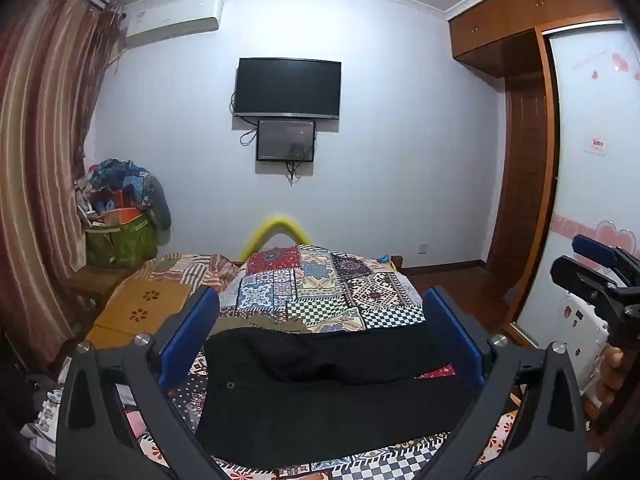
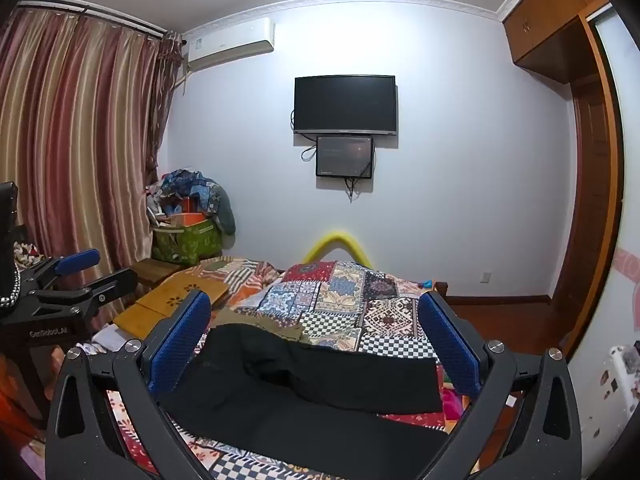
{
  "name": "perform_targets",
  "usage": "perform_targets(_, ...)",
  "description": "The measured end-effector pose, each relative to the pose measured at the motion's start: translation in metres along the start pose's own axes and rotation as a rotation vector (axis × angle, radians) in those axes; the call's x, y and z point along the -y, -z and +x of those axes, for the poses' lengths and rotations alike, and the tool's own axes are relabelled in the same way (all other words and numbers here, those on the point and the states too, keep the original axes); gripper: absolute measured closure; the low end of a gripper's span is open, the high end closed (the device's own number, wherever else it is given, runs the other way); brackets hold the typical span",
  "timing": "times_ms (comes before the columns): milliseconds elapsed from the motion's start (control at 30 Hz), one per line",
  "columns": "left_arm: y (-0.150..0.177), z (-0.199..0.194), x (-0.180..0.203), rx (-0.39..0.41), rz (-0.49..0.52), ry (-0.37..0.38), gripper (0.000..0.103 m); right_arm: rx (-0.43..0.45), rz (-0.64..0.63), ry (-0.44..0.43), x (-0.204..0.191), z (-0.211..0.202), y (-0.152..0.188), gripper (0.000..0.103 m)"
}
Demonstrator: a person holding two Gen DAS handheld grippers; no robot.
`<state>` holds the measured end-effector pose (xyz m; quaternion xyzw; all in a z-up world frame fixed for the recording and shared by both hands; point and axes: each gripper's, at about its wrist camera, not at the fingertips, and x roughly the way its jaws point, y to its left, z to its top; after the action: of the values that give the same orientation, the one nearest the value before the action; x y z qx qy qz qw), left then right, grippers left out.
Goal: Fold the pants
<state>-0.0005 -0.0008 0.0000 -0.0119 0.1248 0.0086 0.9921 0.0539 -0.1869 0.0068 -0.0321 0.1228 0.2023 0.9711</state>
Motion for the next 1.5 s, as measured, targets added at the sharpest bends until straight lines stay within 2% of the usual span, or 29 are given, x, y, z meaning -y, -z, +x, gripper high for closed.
perform_targets(67, 0.000, -0.001, 0.002, 0.002, 0.002, -0.006, 0.000, -0.012, -0.002, -0.001, 0.000, 0.000, 0.000, 0.000)
perform_targets(133, 0.003, 0.002, -0.006, -0.029, -0.054, 0.009, 0.000, -0.008, -0.001, -0.003, 0.000, 0.000, -0.001, 0.000)
perform_targets(333, 0.017, 0.021, -0.011, -0.035, -0.041, 0.009, 0.000, -0.009, 0.000, -0.003, -0.001, 0.001, -0.001, 0.000)
perform_targets(400, 0.009, 0.015, -0.012, -0.028, -0.039, 0.008, 0.000, -0.009, 0.003, -0.001, 0.000, 0.003, 0.000, 0.000)
perform_targets(1500, 0.002, 0.009, -0.003, -0.022, -0.029, 0.029, 0.000, 0.008, 0.003, 0.008, -0.003, 0.000, 0.000, 0.000)
